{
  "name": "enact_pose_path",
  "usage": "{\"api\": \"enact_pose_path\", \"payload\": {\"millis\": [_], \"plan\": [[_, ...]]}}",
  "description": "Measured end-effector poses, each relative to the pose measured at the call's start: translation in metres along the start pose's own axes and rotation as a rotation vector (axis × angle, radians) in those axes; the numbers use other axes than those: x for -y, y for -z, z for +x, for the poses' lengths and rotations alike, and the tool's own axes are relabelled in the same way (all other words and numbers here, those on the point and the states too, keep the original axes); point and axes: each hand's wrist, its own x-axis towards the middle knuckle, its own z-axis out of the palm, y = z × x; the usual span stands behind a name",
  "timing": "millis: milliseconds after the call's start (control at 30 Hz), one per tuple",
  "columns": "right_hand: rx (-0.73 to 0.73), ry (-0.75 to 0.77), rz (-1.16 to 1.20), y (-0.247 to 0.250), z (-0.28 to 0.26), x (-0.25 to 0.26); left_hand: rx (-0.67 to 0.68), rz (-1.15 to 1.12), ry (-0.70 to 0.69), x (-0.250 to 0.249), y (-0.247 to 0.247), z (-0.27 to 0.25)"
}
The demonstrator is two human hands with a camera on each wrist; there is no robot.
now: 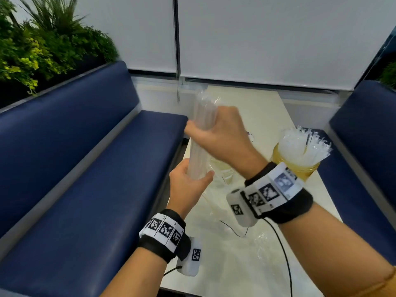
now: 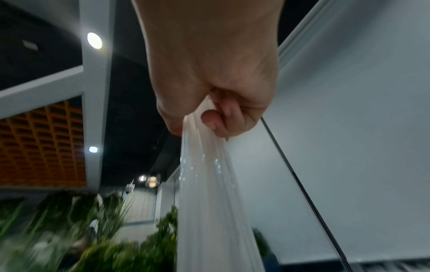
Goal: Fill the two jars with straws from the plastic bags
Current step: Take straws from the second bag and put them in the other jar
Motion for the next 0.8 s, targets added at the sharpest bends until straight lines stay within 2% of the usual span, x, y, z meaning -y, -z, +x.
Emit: {"api": "enact_pose_path", "payload": {"millis": [100,200,300,367,467,600,800], "plan": [[-0.09,-0.02,0.086,0.029,0.023,0.011,0.015,0.03,0.017,0.002,0.002,0.003],[-0.262,-0.016,0.148,0.06,0.044,0.014,0.036,0.071,0.012,0.003,0.003,0.004],[-0.412,0.047,0.118,0.078,0.065,-0.002,0.043,0.088,0.009,0.004,0.004,0.004],[-0.46,0.058,0.03,0.076,0.077,-0.025,0.039,0.076,0.012,0.004,0.004,0.005],[-0.375,-0.022,-0.143,0.055,0.087,-0.062,0.033,0.057,0.017,0.004,0.005,0.006],[-0.214,-0.115,-0.22,0.019,0.087,-0.1,0.036,0.035,0.016,0.004,0.007,0.007],[-0.155,-0.215,-0.276,0.002,0.096,-0.122,0.026,-0.011,0.027,0.004,0.014,0.008]]}}
